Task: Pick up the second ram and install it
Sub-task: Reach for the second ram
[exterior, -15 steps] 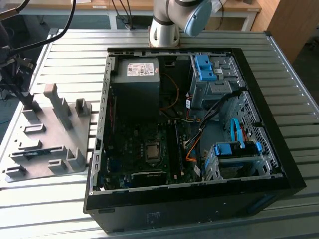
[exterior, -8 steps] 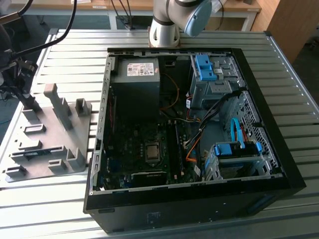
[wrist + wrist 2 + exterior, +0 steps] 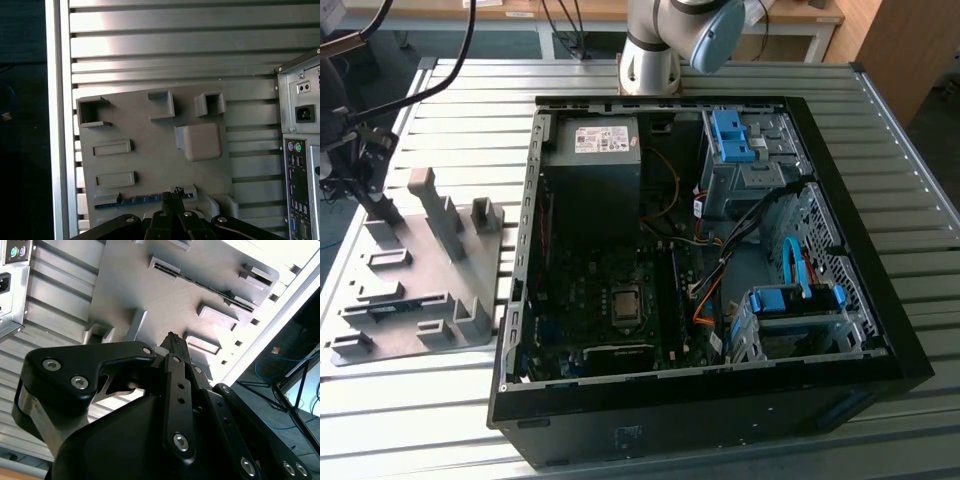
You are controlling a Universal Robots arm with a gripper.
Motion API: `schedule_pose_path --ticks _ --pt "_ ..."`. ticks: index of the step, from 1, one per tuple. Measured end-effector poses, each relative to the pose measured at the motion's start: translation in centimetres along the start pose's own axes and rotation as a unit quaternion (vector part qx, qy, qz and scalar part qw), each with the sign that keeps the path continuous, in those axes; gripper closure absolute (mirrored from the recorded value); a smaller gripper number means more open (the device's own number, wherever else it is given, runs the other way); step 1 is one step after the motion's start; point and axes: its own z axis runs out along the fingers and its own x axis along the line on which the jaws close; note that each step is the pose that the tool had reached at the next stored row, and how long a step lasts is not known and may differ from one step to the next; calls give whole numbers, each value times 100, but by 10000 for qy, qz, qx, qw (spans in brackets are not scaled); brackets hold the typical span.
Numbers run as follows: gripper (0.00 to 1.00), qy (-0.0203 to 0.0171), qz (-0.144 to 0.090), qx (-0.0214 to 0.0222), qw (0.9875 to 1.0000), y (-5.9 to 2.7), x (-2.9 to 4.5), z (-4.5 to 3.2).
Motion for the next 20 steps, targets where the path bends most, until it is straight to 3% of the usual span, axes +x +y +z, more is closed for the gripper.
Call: schedule_pose_path --ticks 20 --pt "90 0 0 0 10000 -8 3 114"
